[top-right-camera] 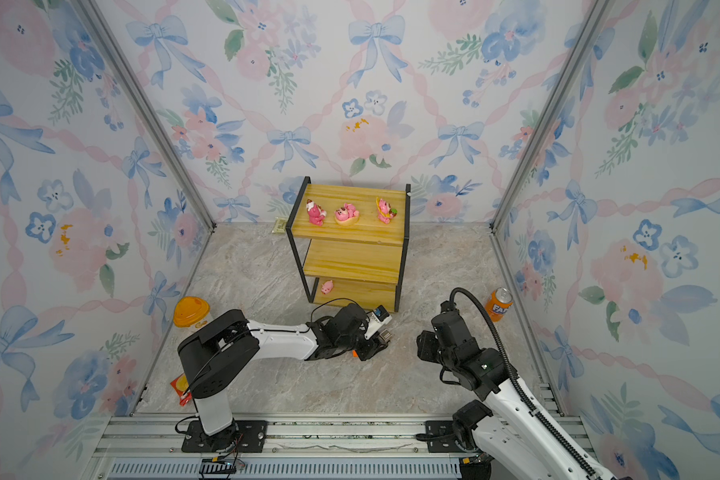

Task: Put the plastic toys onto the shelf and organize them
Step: 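Close the left gripper on the green truck with grey roof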

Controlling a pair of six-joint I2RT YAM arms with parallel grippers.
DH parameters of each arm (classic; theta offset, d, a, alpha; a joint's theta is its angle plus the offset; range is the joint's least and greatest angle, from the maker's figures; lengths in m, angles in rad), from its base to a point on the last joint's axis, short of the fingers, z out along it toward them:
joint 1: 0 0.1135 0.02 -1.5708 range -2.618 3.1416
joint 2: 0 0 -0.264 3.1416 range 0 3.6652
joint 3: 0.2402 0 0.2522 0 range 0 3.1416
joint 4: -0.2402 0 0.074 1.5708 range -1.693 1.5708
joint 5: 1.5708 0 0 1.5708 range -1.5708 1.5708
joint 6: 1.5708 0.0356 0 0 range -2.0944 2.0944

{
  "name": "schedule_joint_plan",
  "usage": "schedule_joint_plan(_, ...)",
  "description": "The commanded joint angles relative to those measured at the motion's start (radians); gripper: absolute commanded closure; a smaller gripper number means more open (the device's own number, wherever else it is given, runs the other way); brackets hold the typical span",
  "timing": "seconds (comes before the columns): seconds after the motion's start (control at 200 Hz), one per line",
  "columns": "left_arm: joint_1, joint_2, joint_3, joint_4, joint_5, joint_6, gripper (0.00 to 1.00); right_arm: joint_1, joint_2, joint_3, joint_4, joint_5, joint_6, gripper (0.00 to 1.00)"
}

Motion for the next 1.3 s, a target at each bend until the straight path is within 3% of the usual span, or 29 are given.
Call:
schedule_joint_plan(0.0, -0.004, 0.034, 0.023, -0.016, 0.022, -0.018, 0.53, -0.01, 0.001, -0.015, -0.008, -0.003, -0.009, 0.52)
schedule_joint_plan(0.18, -0.004, 0.041, 0.027, -0.017, 0.022, -0.02, 0.57, -0.012, 0.002, -0.02, -0.005, -0.003, -0.008, 0.52)
schedule_joint_plan(0.82, -0.015, 0.066, 0.052, -0.018, 0.012, -0.038, 0.58, -0.012, -0.012, -0.022, -0.013, -0.004, -0.013, 0.52)
schedule_joint_plan(1.295, -0.015, 0.075, 0.064, -0.024, -0.001, -0.042, 0.75, -0.013, -0.014, -0.013, -0.021, 0.0, -0.013, 0.52)
